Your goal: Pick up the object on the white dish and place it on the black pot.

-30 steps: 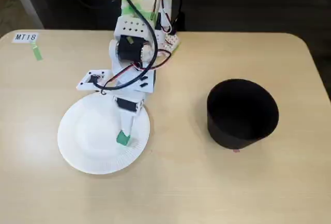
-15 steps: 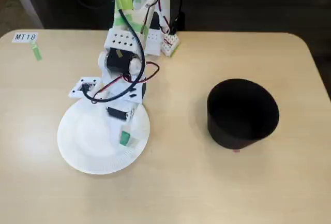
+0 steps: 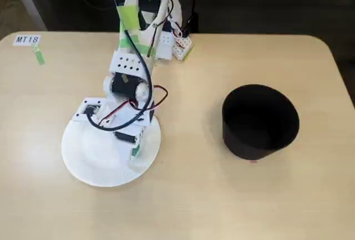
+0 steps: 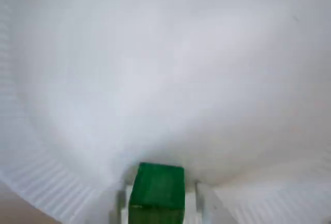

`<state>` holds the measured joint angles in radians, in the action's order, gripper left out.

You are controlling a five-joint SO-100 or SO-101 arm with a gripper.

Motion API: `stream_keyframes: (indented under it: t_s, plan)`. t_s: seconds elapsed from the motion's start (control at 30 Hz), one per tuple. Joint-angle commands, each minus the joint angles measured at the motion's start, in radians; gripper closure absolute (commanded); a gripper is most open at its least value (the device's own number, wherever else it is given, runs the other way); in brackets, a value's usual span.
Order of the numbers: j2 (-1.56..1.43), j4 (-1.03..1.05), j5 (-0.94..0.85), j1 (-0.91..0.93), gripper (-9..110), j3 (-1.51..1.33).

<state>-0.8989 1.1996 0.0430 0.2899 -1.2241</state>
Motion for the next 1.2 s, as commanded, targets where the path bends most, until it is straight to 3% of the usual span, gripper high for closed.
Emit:
stream_keyframes:
  t_s: [0.0,0.33,0.57,0.83,1.17]
  plan:
    - [0.094,0.150,-0.012,0.018,101,0.244]
    - [0.123,0.224,-0.038,0.005,101,0.364]
    - [0.118,0.492,-0.083,-0.025,101,0.699]
    - [-0.138,0.494,-0.040,-0.130,101,0.543]
    - [-0.313,0.494,0.063,-0.394,101,0.426]
